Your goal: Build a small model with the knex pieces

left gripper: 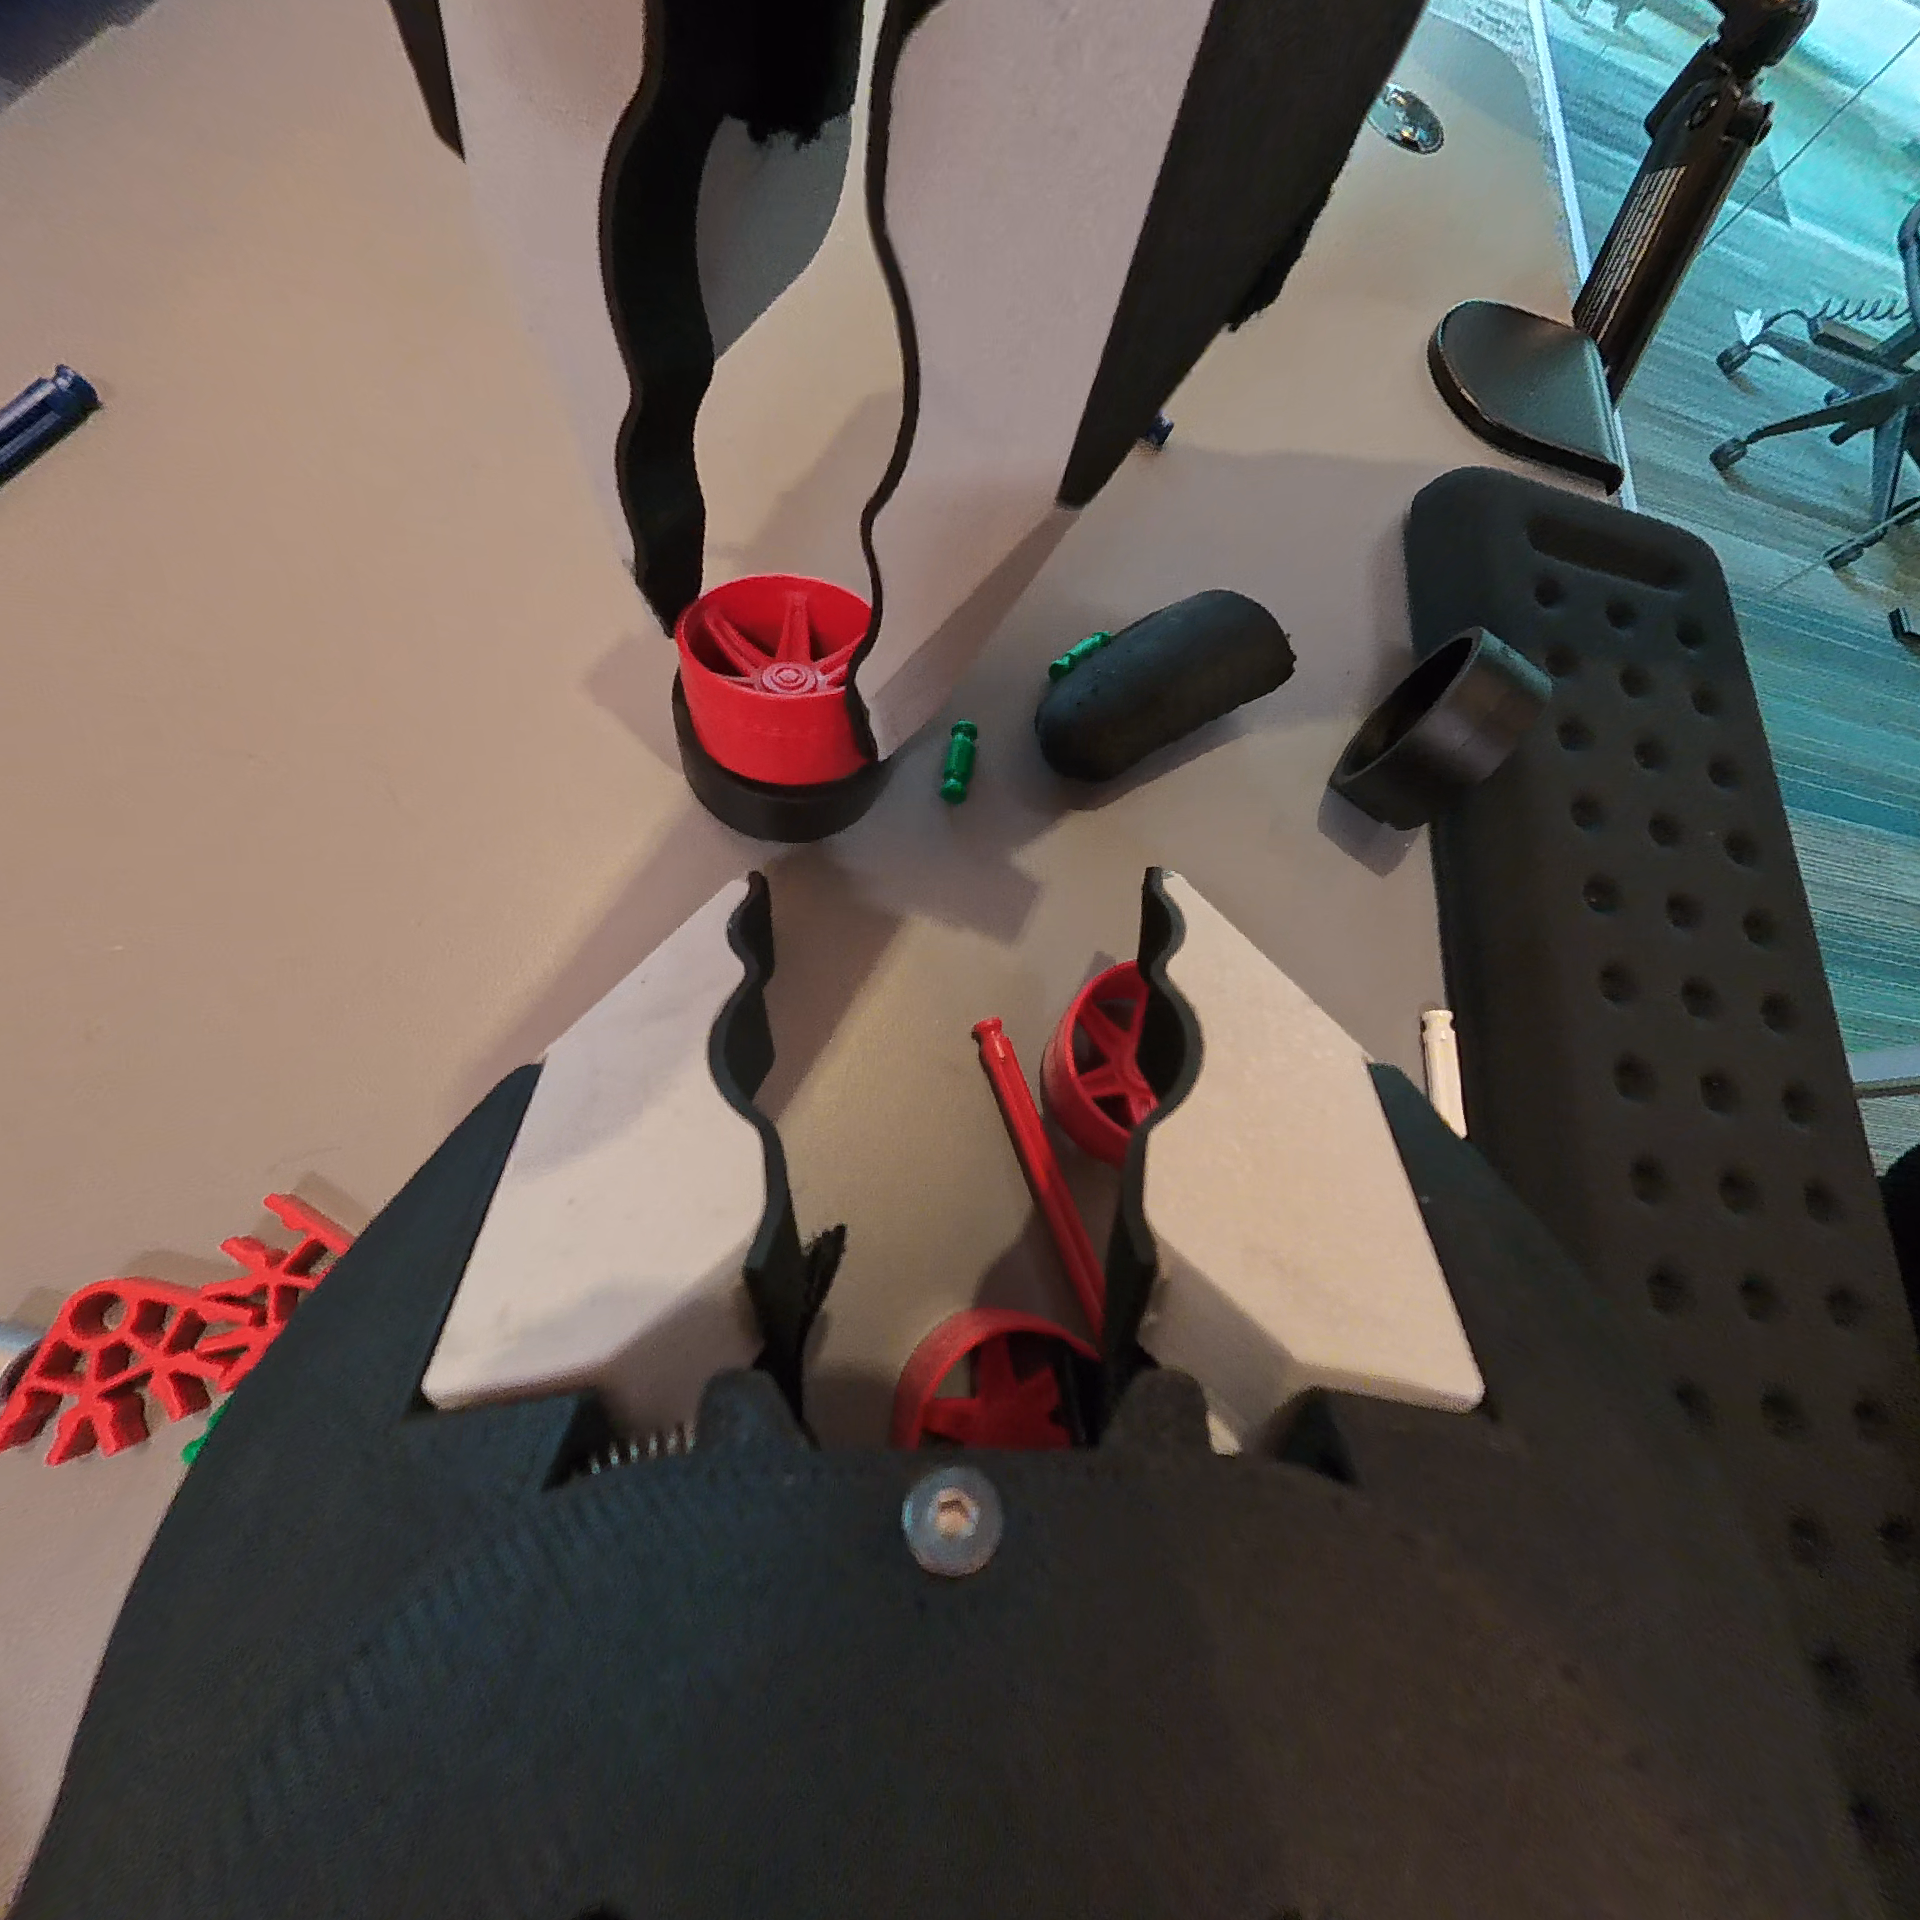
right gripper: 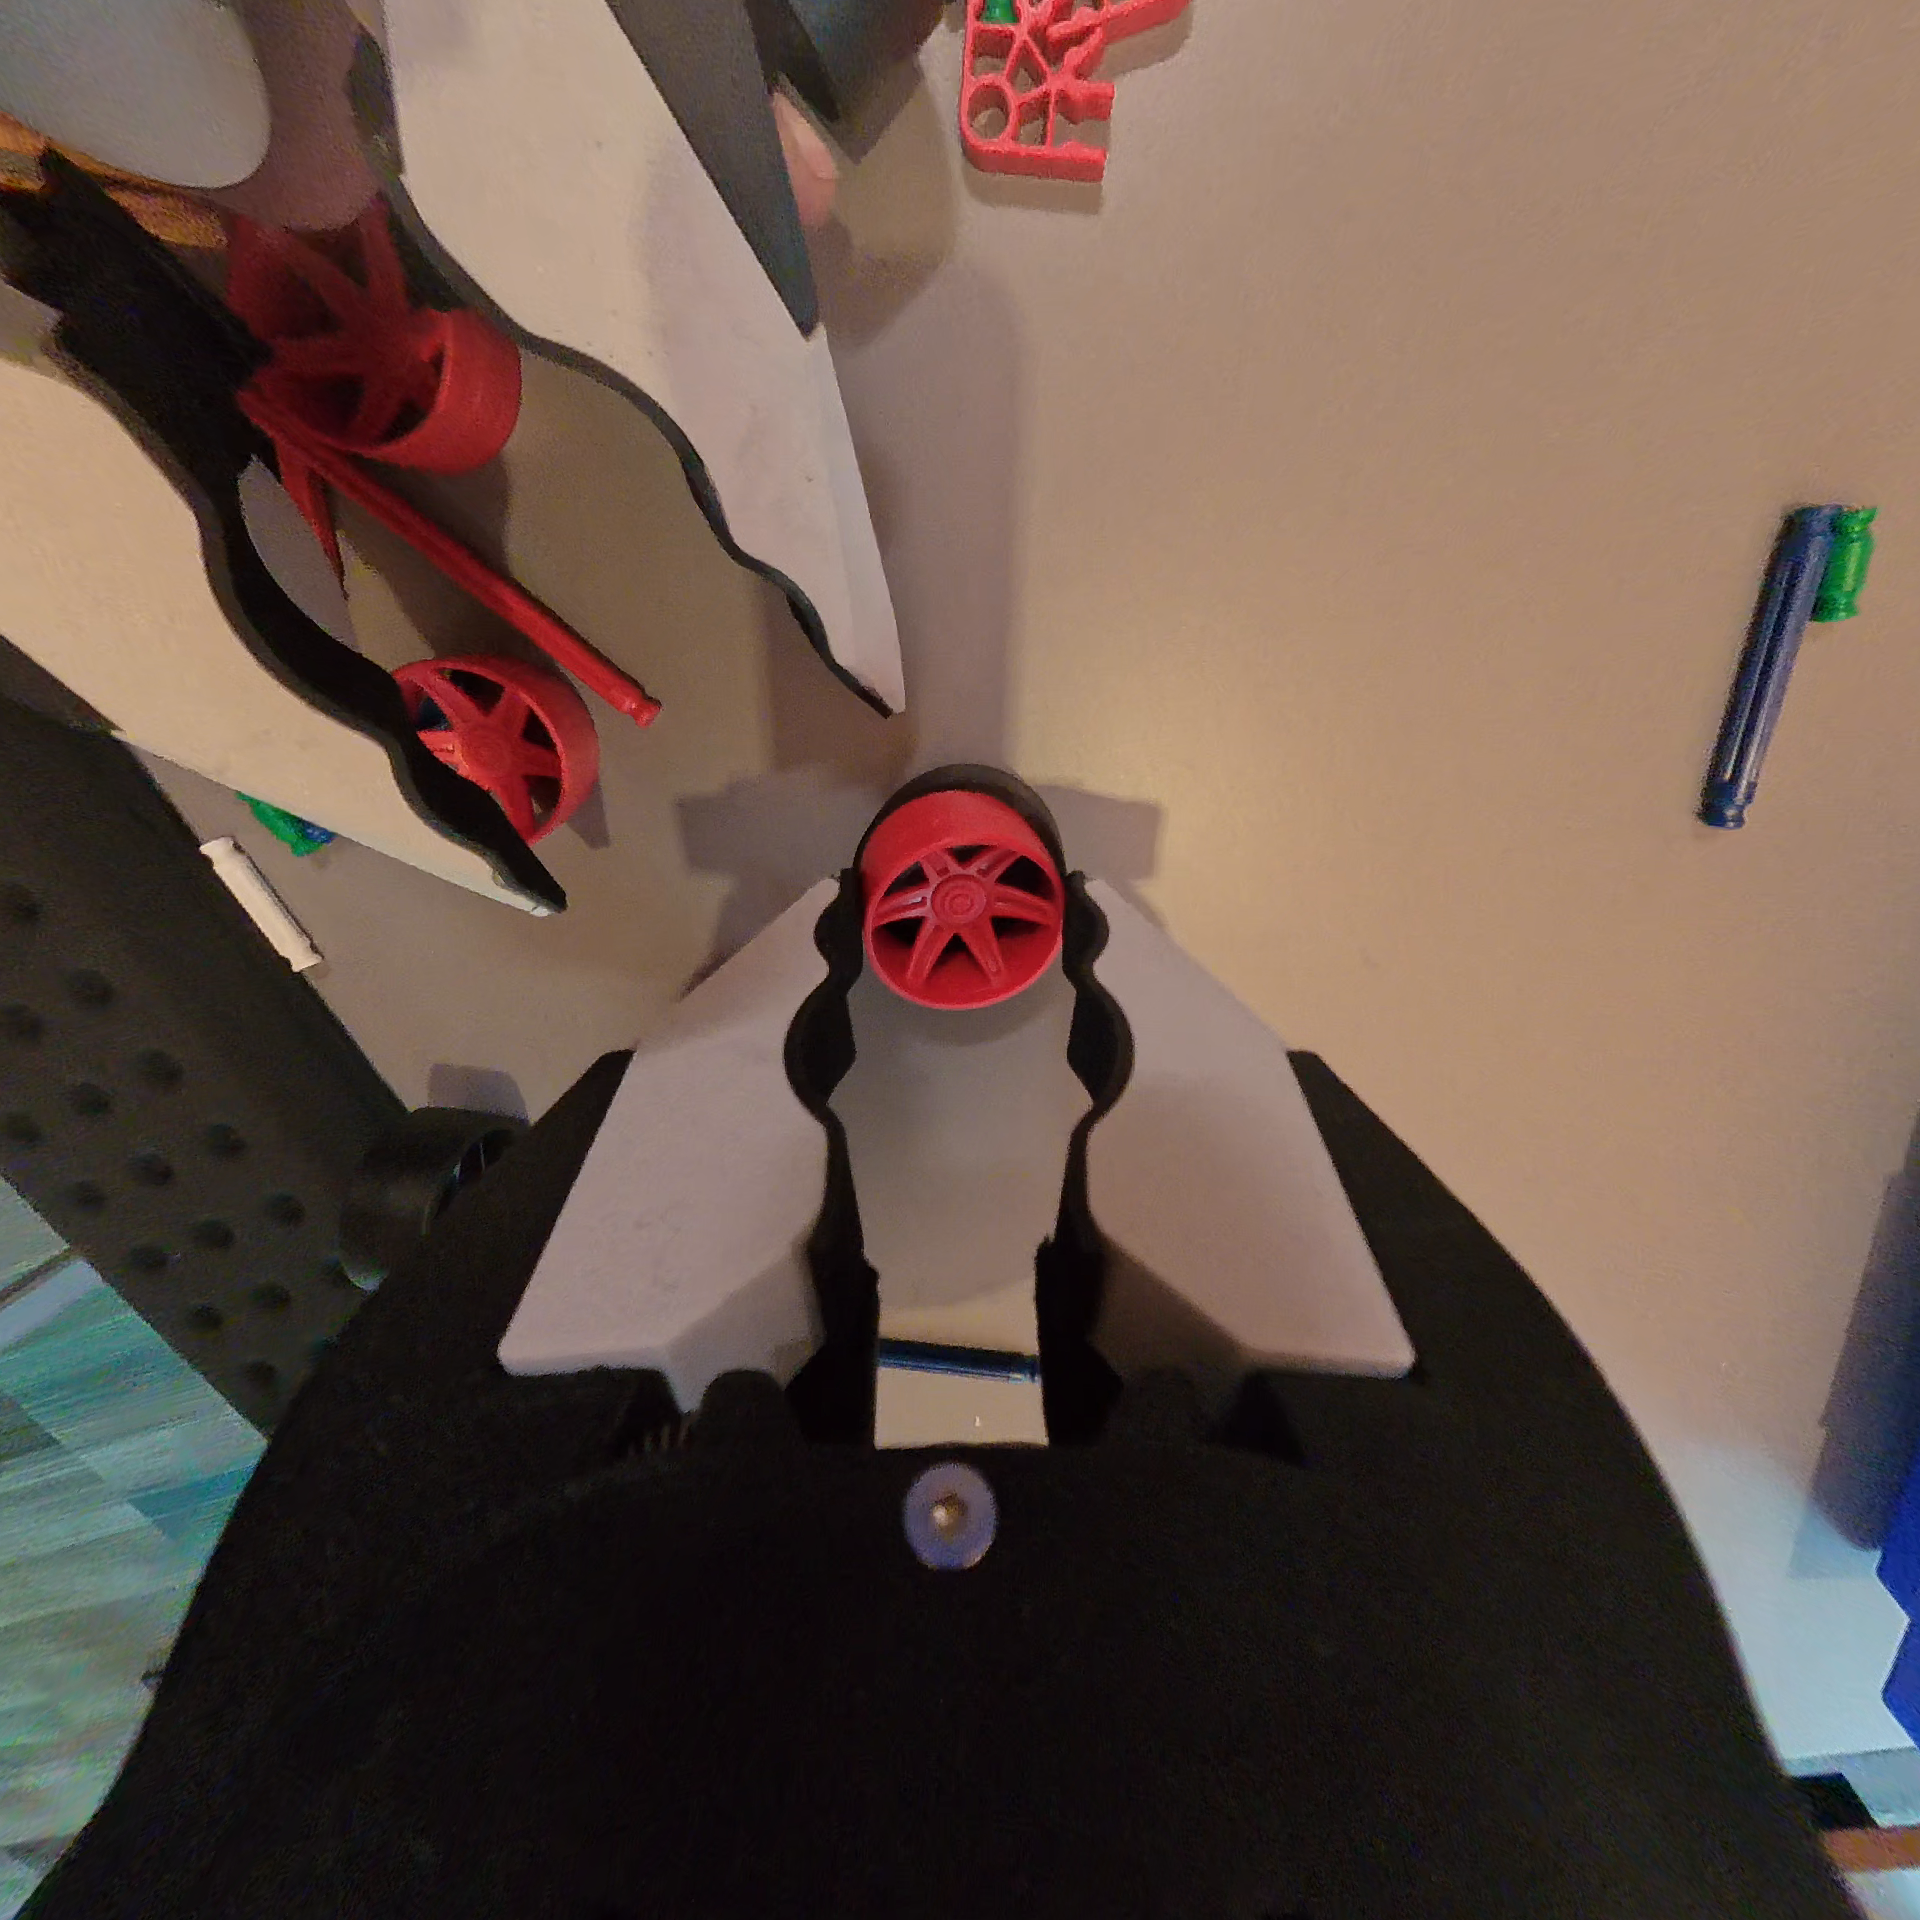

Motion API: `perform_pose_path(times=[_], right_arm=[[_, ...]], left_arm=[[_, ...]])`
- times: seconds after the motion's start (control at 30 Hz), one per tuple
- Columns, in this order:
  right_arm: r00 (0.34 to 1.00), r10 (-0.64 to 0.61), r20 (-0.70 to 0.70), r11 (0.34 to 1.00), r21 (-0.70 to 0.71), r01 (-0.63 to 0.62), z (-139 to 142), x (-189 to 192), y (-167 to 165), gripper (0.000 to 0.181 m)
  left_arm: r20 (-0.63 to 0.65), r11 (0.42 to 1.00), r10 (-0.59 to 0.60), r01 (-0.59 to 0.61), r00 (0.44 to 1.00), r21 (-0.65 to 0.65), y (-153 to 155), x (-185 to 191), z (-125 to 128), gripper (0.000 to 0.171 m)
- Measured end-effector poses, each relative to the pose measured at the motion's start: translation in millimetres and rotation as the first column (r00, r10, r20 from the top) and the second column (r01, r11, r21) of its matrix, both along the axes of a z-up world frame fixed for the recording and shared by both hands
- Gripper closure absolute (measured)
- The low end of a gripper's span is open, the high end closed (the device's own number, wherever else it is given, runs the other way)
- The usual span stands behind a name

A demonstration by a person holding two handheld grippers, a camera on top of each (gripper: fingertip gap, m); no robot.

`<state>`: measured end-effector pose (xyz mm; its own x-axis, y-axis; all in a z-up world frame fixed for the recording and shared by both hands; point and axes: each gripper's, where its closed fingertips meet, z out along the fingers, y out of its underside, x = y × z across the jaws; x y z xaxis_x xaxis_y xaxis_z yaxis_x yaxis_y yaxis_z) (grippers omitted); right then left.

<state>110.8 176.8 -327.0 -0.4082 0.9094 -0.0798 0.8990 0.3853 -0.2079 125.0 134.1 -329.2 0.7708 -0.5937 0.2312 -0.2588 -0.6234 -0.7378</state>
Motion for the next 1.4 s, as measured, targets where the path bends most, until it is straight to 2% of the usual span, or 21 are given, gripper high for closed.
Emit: perform_pose_path(times=[0.23,0.47,0.53,0.67,0.87,1.0,1.2,1.4], right_arm=[[0.998,0.017,0.054,1.000,0.023,-0.019,-1.4,1.3,0.2,0.146],[0.996,-0.013,0.088,0.998,0.066,0.007,-2.6,2.0,0.5,0.146],[0.995,-0.013,0.097,0.996,0.085,0.005,-3.1,2.4,0.8,0.146],[0.991,-0.012,0.132,0.996,0.094,0.000,-3.4,2.5,0.9,0.146],[0.996,-0.052,0.068,0.998,0.048,0.049,-3.4,1.8,0.7,0.145],[0.995,-0.079,0.060,0.996,0.039,0.077,-3.0,-0.2,0.9,0.145],[0.991,-0.135,0.019,0.991,-0.010,0.135,2.4,-2.0,1.8,0.147],[0.992,-0.113,0.057,0.992,0.056,0.110,1.9,2.1,3.1,0.148]], left_arm=[[-0.033,0.997,-0.033,0.036,0.999,0.064,-0.9,5.7,4.5,0.103],[-0.087,0.989,-0.096,0.105,0.992,0.100,-0.4,18.3,4.7,0.094],[-0.097,0.988,-0.102,0.112,0.990,0.103,0.5,19.9,4.0,0.099],[-0.094,0.985,-0.118,0.129,0.989,0.118,-0.7,26.6,5.9,0.097],[-0.022,0.986,-0.061,0.064,0.998,0.151,2.1,13.9,15.3,0.092],[-0.071,0.986,-0.090,0.099,0.993,0.137,2.7,15.7,5.4,0.088],[-0.059,0.987,-0.098,0.104,0.994,0.125,4.2,15.7,5.3,0.088],[-0.081,0.986,-0.114,0.123,0.990,0.112,6.9,19.2,2.1,0.083]])
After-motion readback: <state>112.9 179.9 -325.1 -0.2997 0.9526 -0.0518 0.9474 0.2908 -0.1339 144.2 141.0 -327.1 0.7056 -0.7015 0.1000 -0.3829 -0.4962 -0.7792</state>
